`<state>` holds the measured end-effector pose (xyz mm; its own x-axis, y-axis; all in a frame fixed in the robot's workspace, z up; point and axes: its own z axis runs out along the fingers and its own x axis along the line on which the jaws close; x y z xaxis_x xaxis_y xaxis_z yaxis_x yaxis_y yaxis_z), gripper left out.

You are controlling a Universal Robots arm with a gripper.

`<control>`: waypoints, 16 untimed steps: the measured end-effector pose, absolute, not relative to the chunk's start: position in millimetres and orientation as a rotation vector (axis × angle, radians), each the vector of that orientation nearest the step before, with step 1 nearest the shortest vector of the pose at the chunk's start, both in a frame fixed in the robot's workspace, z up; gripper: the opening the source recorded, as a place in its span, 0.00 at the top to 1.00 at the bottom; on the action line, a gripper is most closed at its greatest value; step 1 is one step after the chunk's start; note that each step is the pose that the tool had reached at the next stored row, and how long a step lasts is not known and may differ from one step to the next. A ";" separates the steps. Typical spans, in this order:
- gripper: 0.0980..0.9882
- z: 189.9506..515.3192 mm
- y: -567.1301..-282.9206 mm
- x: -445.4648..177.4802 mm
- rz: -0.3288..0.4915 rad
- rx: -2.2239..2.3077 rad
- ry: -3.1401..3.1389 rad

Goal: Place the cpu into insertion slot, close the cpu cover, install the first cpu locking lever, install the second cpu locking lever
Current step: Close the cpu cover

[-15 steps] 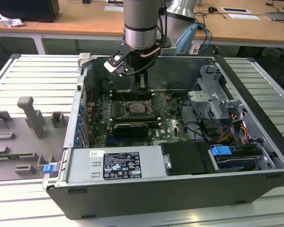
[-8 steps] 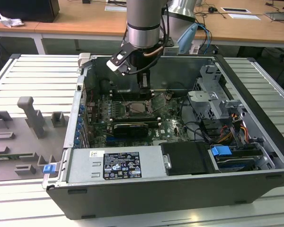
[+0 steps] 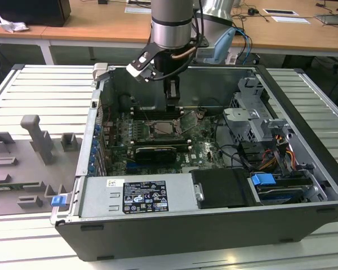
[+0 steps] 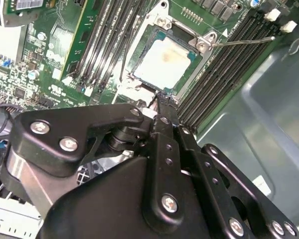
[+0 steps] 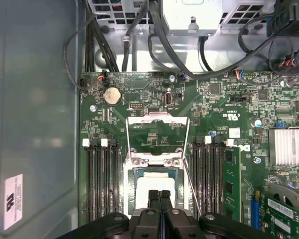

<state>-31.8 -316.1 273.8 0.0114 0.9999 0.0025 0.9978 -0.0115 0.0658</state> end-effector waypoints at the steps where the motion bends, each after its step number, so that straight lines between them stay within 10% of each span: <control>1: 0.99 275.1 -316.1 -31.8 0.074 2.201 2.177; 16: 0.99 274.1 -322.2 3.7 0.071 2.209 2.183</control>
